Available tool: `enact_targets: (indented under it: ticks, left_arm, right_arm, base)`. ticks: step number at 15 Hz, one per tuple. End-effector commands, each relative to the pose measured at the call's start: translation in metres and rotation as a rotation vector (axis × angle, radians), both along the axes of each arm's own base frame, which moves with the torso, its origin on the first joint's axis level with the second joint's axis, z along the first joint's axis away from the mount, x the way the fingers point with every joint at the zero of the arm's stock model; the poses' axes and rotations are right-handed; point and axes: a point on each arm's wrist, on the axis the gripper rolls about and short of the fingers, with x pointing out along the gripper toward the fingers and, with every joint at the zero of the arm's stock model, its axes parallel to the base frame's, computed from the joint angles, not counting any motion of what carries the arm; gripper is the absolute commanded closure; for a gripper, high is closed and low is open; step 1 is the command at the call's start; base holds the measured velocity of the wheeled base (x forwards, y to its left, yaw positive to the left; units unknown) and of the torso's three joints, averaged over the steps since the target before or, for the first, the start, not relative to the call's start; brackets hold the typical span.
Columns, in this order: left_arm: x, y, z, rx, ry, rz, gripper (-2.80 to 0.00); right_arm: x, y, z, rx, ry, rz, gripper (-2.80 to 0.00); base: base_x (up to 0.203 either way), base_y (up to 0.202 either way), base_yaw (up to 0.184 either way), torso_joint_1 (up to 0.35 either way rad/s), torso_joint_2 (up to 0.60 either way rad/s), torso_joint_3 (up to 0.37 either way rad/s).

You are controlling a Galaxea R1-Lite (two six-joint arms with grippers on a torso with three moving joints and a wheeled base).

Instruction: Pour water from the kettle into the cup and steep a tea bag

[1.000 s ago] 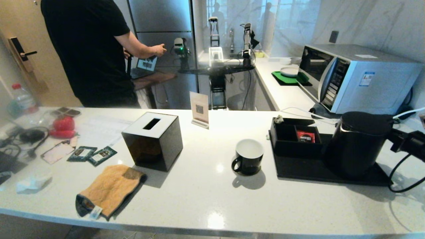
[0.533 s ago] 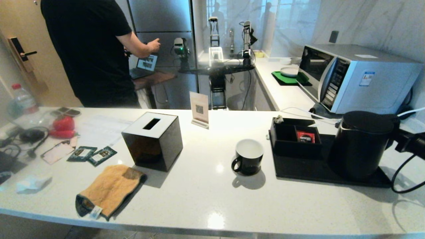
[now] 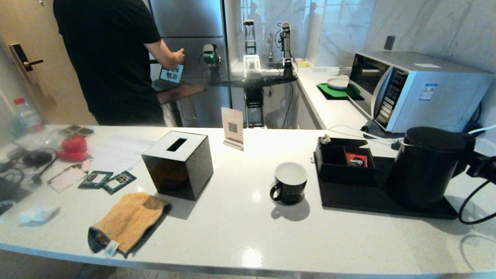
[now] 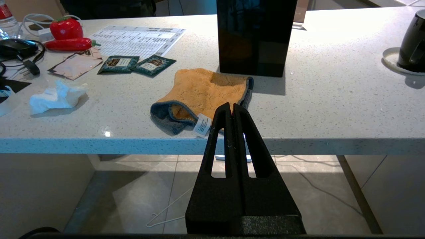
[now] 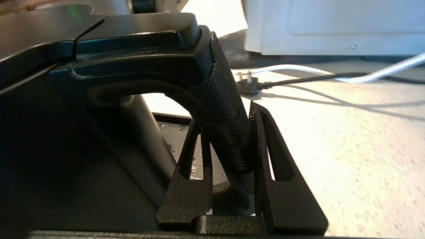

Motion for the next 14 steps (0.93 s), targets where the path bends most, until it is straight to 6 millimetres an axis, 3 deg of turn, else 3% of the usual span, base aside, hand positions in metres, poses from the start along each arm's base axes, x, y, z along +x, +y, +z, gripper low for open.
enact_targets:
  ticks: [1, 10, 14]
  left_arm:
    - [0.0, 0.0, 0.0, 0.001, 0.001, 0.0, 0.0]
    - [0.0, 0.0, 0.0, 0.001, 0.0, 0.0, 0.0]
    - [0.0, 0.0, 0.0, 0.001, 0.001, 0.0, 0.0]
  right_arm:
    - [-0.003, 0.003, 0.005, 0.002, -0.01, -0.013, 0.0]
    - [-0.021, 0.018, 0.029, 0.021, -0.036, -0.043, 0.0]
    - [-0.029, 0.033, 0.04, 0.015, -0.05, -0.048, 0.0]
  base:
    - [0.0, 0.0, 0.0, 0.0, 0.0, 0.0]
    - [0.0, 0.0, 0.0, 0.0, 0.0, 0.0]
    - [0.0, 0.0, 0.0, 0.0, 0.0, 0.0]
